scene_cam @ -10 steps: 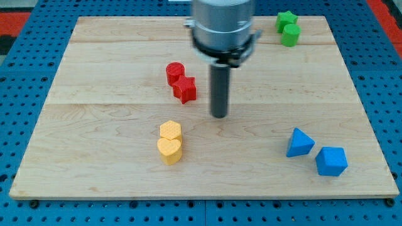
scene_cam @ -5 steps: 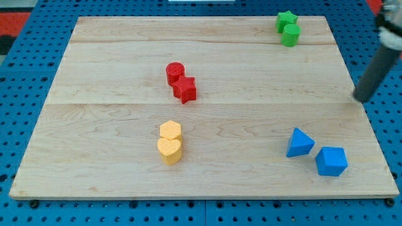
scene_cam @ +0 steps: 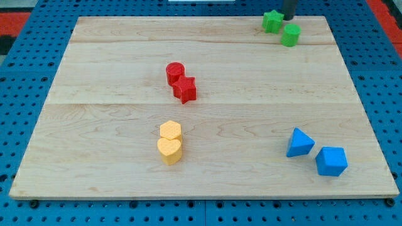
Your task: Move the green star towards top center
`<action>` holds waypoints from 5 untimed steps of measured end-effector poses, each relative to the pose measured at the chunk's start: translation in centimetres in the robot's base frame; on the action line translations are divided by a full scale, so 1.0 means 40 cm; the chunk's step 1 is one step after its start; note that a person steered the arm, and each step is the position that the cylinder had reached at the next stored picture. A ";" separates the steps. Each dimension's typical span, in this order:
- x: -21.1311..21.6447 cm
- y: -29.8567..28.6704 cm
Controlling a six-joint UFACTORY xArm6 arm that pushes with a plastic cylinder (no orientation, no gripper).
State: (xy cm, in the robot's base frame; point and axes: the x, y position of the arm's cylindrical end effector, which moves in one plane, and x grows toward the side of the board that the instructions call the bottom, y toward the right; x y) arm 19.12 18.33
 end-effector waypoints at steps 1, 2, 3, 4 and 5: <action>0.027 -0.106; 0.043 -0.093; 0.068 -0.093; 0.131 -0.092; 0.175 -0.090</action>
State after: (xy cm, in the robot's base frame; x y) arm 26.10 14.71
